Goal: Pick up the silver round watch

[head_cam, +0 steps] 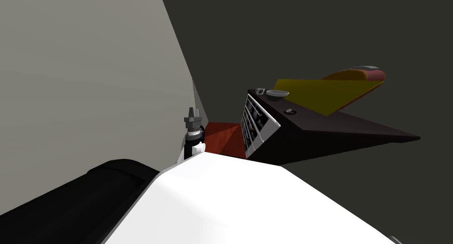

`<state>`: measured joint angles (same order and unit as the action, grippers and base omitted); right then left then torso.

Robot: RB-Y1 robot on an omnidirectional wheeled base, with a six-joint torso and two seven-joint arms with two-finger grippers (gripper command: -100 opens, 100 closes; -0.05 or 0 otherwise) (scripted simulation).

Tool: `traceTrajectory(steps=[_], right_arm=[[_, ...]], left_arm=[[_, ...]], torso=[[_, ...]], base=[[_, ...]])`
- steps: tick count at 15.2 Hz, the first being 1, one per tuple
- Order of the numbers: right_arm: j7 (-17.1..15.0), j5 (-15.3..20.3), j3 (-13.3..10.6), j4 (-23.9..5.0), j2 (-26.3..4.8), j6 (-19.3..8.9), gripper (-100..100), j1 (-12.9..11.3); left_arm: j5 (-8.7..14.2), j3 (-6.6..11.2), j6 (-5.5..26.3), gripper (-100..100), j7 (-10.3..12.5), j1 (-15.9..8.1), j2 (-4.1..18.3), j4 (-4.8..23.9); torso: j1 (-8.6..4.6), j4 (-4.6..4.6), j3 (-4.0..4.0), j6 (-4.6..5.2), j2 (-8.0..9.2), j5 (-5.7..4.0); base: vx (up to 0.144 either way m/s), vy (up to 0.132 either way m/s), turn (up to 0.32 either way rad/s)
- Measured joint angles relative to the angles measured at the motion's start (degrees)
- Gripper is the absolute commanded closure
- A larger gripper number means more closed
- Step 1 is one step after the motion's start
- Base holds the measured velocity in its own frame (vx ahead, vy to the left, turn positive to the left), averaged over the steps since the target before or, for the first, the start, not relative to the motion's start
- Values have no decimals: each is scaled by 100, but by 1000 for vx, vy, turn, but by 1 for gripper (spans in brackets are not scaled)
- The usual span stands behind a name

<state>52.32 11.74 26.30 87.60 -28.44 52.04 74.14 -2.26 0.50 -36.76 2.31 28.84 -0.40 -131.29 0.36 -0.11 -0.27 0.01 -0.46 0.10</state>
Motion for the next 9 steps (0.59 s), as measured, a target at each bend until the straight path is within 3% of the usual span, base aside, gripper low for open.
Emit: traceTrajectory(steps=[1,3,7,9], right_arm=[[125,30,80,-40,-35,71,-100,175],[330,58,127,-79,-87,77,-100,291],[770,173,377,-491,-321,319,-100,669],[1017,230,478,-543,-351,379,-100,920]], left_arm=[[0,0,0,0,0,0,0,0],[0,0,0,0,0,0,0,0],[0,0,0,0,0,0,0,0],[0,0,0,0,0,0,0,0]], torso=[[6,-2,-5,-1,-9,1],[-5,0,-1,-3,0,-2],[-4,-2,-6,-3,-10,-1],[-9,-2,-6,-3,-8,-2]], base=[[129,88,-12],[95,62,0],[132,76,-11],[89,40,-6]])
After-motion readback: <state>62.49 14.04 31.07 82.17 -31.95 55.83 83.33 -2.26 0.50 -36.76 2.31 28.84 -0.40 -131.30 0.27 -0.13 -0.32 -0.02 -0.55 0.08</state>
